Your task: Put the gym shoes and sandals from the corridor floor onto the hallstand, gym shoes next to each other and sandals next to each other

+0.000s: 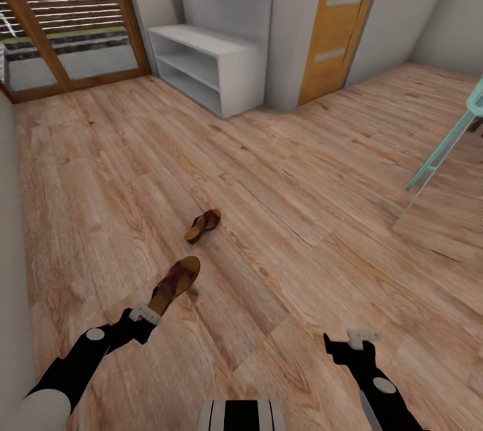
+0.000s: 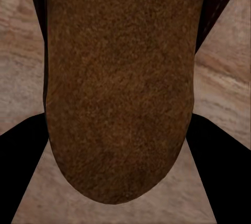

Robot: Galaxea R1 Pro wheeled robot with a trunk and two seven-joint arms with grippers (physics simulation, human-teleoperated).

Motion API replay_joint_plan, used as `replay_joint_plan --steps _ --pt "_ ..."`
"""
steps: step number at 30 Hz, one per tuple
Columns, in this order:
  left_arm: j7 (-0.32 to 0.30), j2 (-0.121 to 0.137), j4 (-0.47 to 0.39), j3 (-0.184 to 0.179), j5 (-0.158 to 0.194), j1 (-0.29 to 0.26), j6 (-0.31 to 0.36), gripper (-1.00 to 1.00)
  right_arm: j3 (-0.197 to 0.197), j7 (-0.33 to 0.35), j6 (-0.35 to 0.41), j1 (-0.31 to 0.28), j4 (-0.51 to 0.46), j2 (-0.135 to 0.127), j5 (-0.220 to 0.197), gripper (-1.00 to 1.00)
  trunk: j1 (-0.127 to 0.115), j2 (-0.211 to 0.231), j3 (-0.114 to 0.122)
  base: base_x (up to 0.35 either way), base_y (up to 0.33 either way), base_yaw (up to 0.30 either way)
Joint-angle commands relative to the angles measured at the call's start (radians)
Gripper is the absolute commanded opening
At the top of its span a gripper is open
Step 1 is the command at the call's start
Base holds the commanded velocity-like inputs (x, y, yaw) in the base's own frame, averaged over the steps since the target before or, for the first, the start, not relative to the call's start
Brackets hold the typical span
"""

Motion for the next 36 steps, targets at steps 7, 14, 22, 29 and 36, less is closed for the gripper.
replay_joint_plan --steps 7,14,22,29,36 --pt "0.117 -0.001 0.091 0.006 0.072 0.001 -0.11 -1.0 -0.009 -0.002 -0.14 0.0 0.135 -0.01 0.0 1.0 -0.003 0.001 0.037 0.0 0.0 0.0" --pt "0.257 -0.002 0.225 0.007 0.136 0.002 -0.235 -1.0 -0.01 -0.004 -0.301 0.0 0.27 -0.018 0.0 1.0 -0.006 0.003 0.075 0.0 0.0 0.0" --pt "0.418 -0.004 0.404 0.007 0.277 0.057 -0.453 -1.0 -0.01 -0.005 -0.532 0.0 0.464 -0.025 -0.002 1.0 -0.034 0.053 0.114 0.0 0.0 0.0" --pt "0.426 -0.004 0.42 0.007 0.372 0.116 -0.492 -1.0 -0.01 -0.006 -0.554 0.0 0.491 -0.026 -0.005 1.0 -0.061 0.102 0.146 0.0 0.0 0.0" --pt "0.427 -0.003 0.42 0.006 0.424 0.155 -0.496 -1.0 -0.01 -0.006 -0.556 0.0 0.495 -0.026 -0.005 1.0 -0.088 0.151 0.179 0.0 0.0 0.0"
